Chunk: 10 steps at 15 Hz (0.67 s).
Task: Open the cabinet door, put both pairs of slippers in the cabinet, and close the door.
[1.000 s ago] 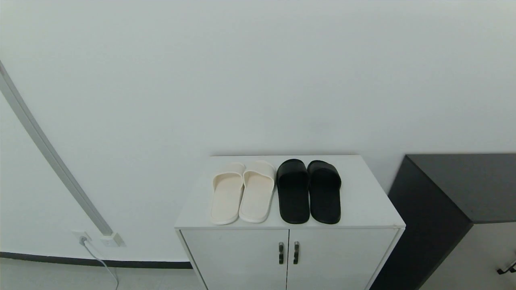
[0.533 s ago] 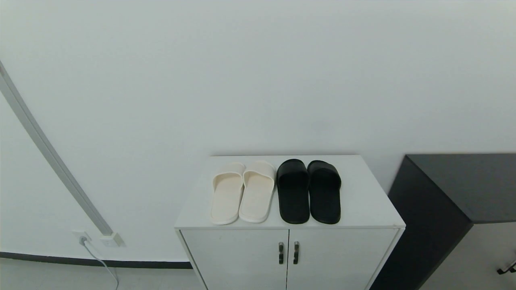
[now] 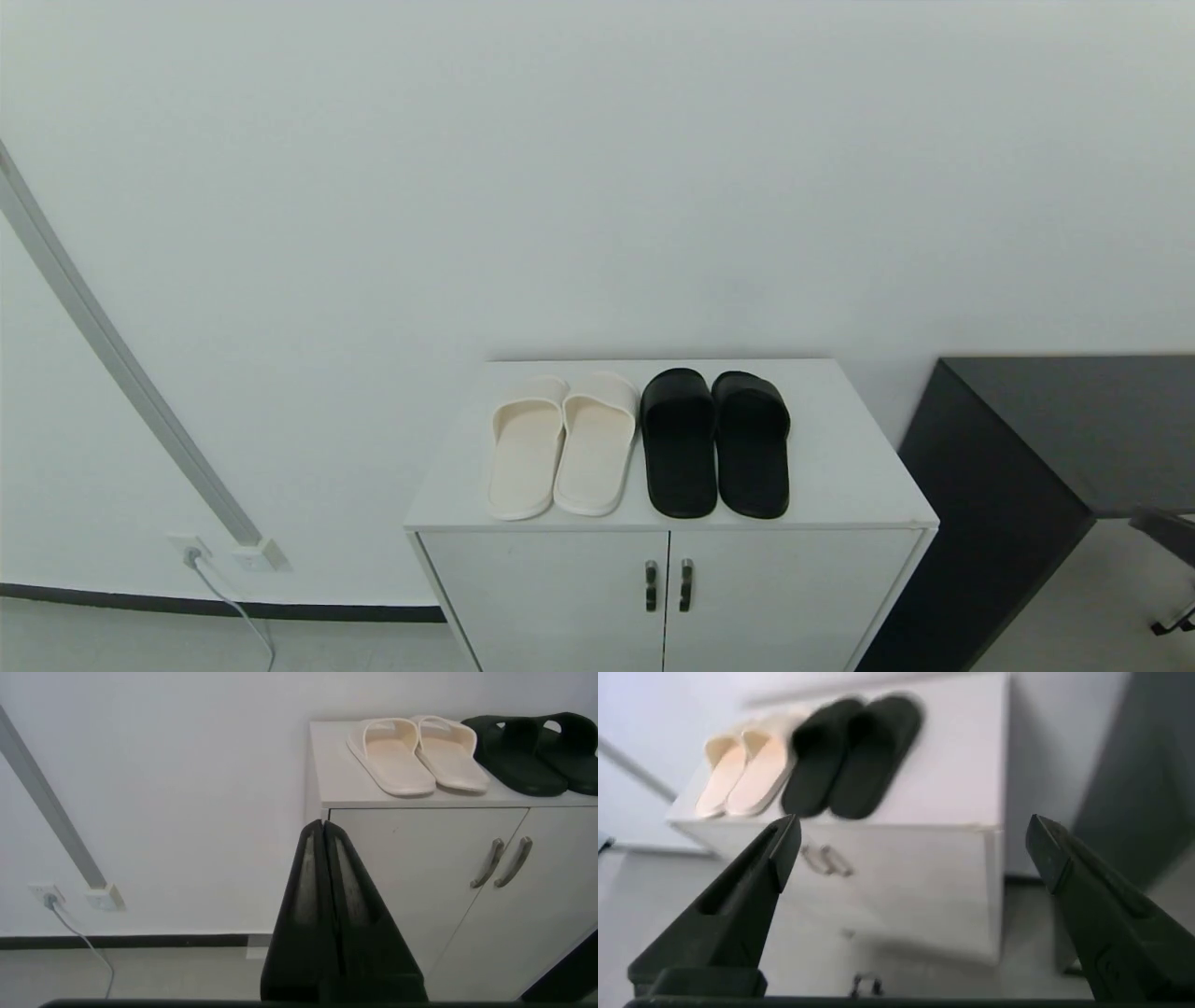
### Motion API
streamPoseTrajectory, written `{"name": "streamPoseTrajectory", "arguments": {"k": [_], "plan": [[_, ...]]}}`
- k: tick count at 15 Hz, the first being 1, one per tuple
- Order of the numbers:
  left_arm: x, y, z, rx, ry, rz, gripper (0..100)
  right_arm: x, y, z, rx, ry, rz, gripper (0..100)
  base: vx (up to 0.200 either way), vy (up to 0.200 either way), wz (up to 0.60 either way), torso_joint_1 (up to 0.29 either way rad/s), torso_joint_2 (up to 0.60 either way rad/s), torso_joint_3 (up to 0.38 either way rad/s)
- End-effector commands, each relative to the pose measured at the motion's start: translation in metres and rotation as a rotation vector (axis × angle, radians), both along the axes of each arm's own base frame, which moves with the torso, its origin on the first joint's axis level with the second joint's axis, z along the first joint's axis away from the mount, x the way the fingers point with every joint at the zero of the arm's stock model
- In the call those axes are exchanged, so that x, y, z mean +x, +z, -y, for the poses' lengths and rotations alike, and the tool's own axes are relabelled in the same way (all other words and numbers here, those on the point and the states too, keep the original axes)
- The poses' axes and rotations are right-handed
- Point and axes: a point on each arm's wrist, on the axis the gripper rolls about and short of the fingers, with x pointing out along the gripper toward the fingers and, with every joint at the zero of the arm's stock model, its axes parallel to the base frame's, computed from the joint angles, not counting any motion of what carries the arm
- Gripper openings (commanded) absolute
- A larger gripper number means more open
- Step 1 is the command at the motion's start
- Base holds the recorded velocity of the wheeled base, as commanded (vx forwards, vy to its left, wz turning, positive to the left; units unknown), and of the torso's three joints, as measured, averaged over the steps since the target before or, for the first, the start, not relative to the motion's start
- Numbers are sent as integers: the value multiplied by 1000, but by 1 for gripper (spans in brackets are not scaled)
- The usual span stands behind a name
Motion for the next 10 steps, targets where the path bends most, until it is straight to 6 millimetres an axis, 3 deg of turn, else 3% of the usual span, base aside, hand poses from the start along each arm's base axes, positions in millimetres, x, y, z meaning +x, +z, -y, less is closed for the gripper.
{"name": "streamPoseTrajectory", "arguments": {"k": [1, 6, 10], "plan": [[0, 0, 0, 0, 2, 1, 0, 63, -3, -84, -26, 34, -159, 100, 0, 0, 0, 0, 0, 0], [0, 0, 0, 0, 0, 1, 0, 128, -30, -158, -55, -40, -129, 100, 0, 0, 0, 0, 0, 0], [0, 0, 0, 0, 0, -1, 0, 168, -49, -196, -76, -118, -98, 100, 0, 0, 0, 0, 0, 0]]}}
